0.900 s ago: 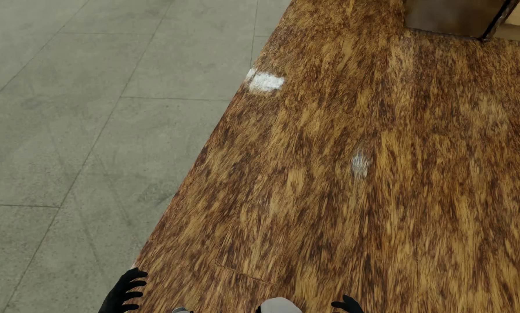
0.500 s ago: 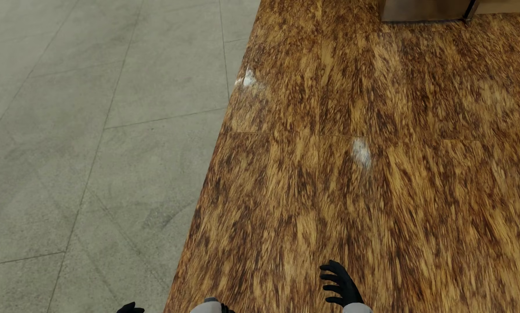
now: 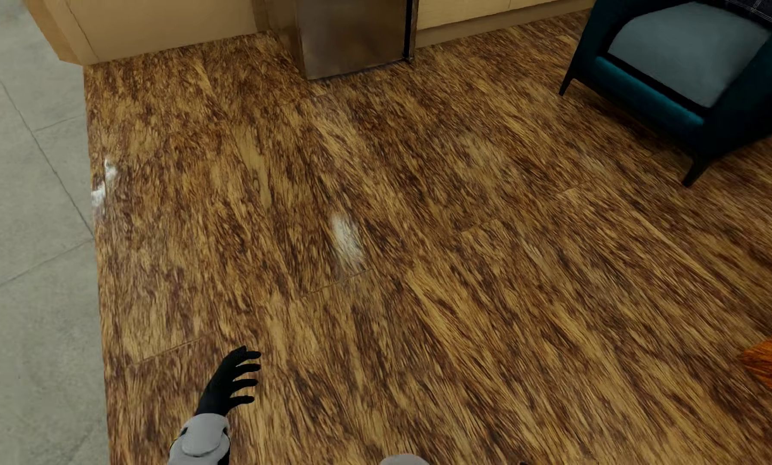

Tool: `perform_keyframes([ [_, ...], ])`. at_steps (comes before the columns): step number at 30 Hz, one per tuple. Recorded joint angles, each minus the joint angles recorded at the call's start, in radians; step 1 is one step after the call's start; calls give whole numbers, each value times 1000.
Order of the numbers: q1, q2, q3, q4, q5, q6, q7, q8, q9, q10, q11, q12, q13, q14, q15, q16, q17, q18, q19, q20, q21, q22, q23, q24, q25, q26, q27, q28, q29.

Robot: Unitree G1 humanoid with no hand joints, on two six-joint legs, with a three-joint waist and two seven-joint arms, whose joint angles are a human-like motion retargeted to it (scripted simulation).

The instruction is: Walk towards the dark armchair

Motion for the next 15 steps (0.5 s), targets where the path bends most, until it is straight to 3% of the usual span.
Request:
perform_keyframes([
  [1, -69, 38, 28, -11, -2, 2, -43, 22, 1, 195, -100, -59, 18, 111, -55, -47, -23, -23, -36, -14, 59, 47, 96, -7, -19, -68, -9, -9, -22],
  [2, -152, 91, 66, -52, 21, 38, -104, 38, 9, 356, -125, -36, 5, 196, -85, -74, -40, -38, -36, -21, 87, 93, 163, 3, -31, -154, 2, -38, -55],
  [3, -242, 148, 113, -88, 46, 80, -127, 58, 15, 409, -173, 37, -9, 165, -100, -46, -29, -46, -35, -11, 85, 102, 143, 30, -29, -210, 31, -83, -93],
  [5, -374, 276, 219, -94, 82, 144, -117, 103, 49, 237, -239, 182, -76, 93, -133, 4, 13, -58, -36, 53, 58, 74, 61, 100, -40, -200, 90, -165, -190],
  [6, -415, 283, 239, -88, 100, 173, -111, 111, 63, 110, -162, 217, -131, 139, -111, 38, 23, -70, -42, 69, 45, 89, 20, 122, -47, -180, 116, -185, -225],
  [7, -403, 238, 224, -74, 114, 190, -113, 107, 64, 5, -7, 219, -169, 206, -23, 69, 27, -86, -47, 87, 37, 140, 3, 123, -53, -178, 126, -181, -230],
  [8, -362, 168, 182, -61, 97, 162, -82, 92, 69, 9, 159, 197, -193, 251, 132, 111, 31, -53, -58, 81, 47, 184, 27, 105, -55, -177, 125, -154, -204],
  [9, -306, 75, 145, -53, 68, 109, -40, 59, 75, 8, 255, 140, -158, 201, 223, 137, 29, 52, -43, 89, 21, 147, 56, 74, -53, -147, 109, -111, -147],
  [10, -239, 8, 86, -46, 41, 58, -10, 30, 84, -2, 239, 64, -90, 159, 148, 123, 8, 129, -26, 84, 9, 98, 33, 39, -60, -119, 98, -63, -88],
  [12, -155, -49, 11, -20, -25, -22, 13, 37, 48, 44, -51, -47, 21, 95, 8, 39, -6, 11, 10, 25, -13, 18, 37, -6, -108, -116, 77, 1, -42],
  [13, -202, -1, 26, -14, -7, -22, -51, 32, 31, 203, -110, -74, 43, 157, 11, -23, -14, -13, -7, -17, 55, 80, 118, -5, -124, -164, 64, 3, -67],
  [14, -246, 52, 51, -25, 28, -2, -106, 39, 25, 297, -134, -29, 22, 222, -18, -26, -28, -23, -9, -81, 98, 91, 162, 8, -115, -206, 64, -15, -88],
  [15, -280, 118, 95, -50, 58, 28, -127, 56, 32, 304, -174, 47, -11, 197, -36, -37, -26, -27, -6, -43, 82, 105, 132, 37, -82, -241, 71, -51, -105],
])
